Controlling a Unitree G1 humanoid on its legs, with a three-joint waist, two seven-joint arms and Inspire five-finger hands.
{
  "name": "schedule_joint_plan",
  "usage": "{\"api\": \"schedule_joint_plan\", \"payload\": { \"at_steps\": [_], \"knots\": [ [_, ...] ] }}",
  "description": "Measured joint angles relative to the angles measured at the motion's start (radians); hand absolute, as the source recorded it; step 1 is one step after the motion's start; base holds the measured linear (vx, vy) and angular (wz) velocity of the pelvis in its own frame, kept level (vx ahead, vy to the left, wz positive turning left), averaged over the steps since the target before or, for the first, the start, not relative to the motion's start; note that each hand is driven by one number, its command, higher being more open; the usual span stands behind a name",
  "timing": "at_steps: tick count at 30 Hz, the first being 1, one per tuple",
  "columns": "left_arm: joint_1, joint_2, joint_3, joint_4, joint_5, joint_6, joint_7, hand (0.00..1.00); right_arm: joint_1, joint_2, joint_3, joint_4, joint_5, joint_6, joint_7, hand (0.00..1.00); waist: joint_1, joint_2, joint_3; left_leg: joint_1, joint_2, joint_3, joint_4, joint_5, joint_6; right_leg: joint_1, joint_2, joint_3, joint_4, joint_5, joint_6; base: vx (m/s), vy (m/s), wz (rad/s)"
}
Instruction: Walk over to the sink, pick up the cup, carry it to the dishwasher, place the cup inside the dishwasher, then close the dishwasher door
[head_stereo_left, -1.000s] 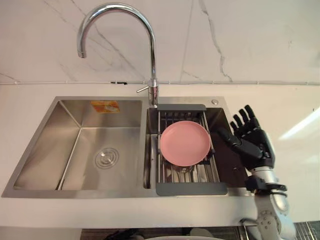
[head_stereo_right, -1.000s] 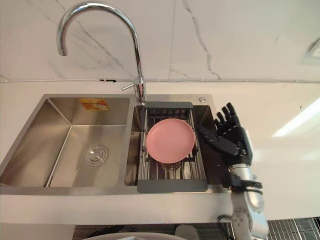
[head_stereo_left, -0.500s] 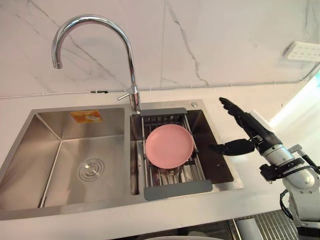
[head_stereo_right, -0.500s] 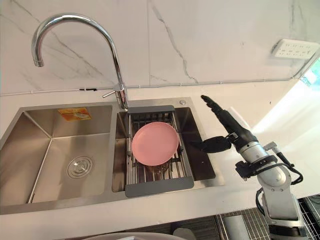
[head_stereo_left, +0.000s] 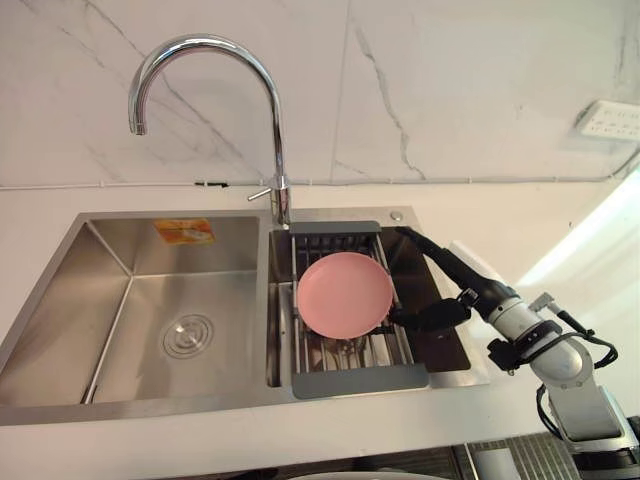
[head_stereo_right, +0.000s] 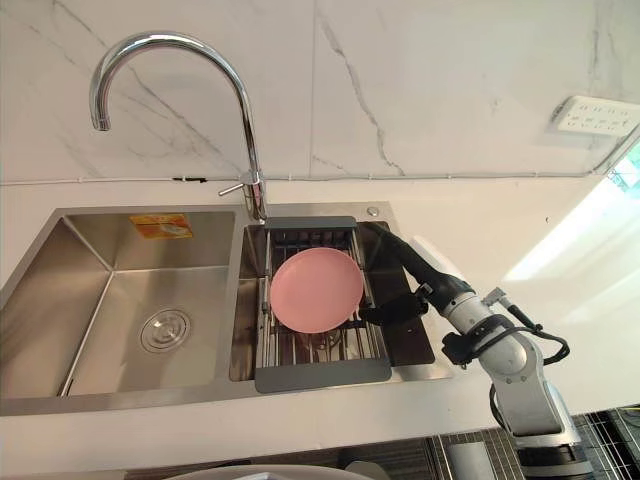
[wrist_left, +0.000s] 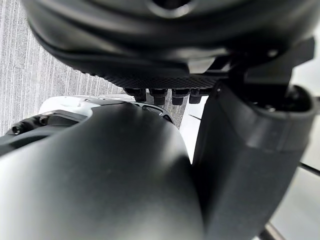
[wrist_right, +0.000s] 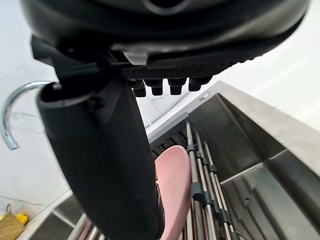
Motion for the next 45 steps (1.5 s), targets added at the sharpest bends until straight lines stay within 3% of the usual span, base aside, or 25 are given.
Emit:
{"api": "schedule_joint_plan", "payload": {
  "at_steps": [7,20,23,31,45],
  "knots": [
    [0.0,0.002,0.0,-0.001,0.0,0.001,-0.001,1.0,0.001,0.007,0.065,0.035,-0.116,-0.035,-0.017,1.0,0.001,-0.001,-0.001,0.0,-0.001,-0.004,-0.009,0.005,-0.005,0.003,0.001,-0.004,-0.009,0.005,0.001,0.0,0.0,0.0],
    [0.004,0.004,-0.002,-0.023,0.003,0.01,-0.001,1.0,0.003,0.029,0.113,0.074,-0.191,-0.07,-0.041,1.0,0.003,-0.002,-0.001,0.001,-0.002,-0.008,-0.021,0.018,-0.005,0.0,0.002,-0.007,-0.01,0.008,-0.003,-0.03,-0.009,0.01],
    [0.003,0.006,-0.009,-0.025,0.003,0.012,-0.001,1.0,0.003,0.037,0.134,0.086,-0.243,-0.094,-0.092,1.0,0.004,-0.003,-0.001,0.001,-0.002,-0.009,-0.022,0.018,-0.005,0.0,0.002,-0.008,-0.01,0.008,-0.003,0.0,0.0,0.0],
    [0.003,0.007,-0.026,-0.033,0.01,0.004,0.003,1.0,0.002,0.09,0.196,0.196,-0.451,-0.146,-0.409,1.0,0.009,-0.003,-0.002,-0.002,-0.004,-0.029,-0.025,0.022,-0.004,0.004,-0.001,-0.024,-0.01,0.008,-0.003,-0.01,-0.002,0.05],
    [0.004,0.004,-0.027,-0.054,0.031,0.002,0.003,1.0,-0.006,0.123,0.237,0.29,-0.504,-0.112,-0.55,1.0,0.031,0.004,0.002,-0.005,-0.006,-0.053,-0.035,0.038,-0.003,0.013,-0.005,-0.05,-0.016,0.008,-0.003,-0.03,-0.004,0.06]
  ]
}}
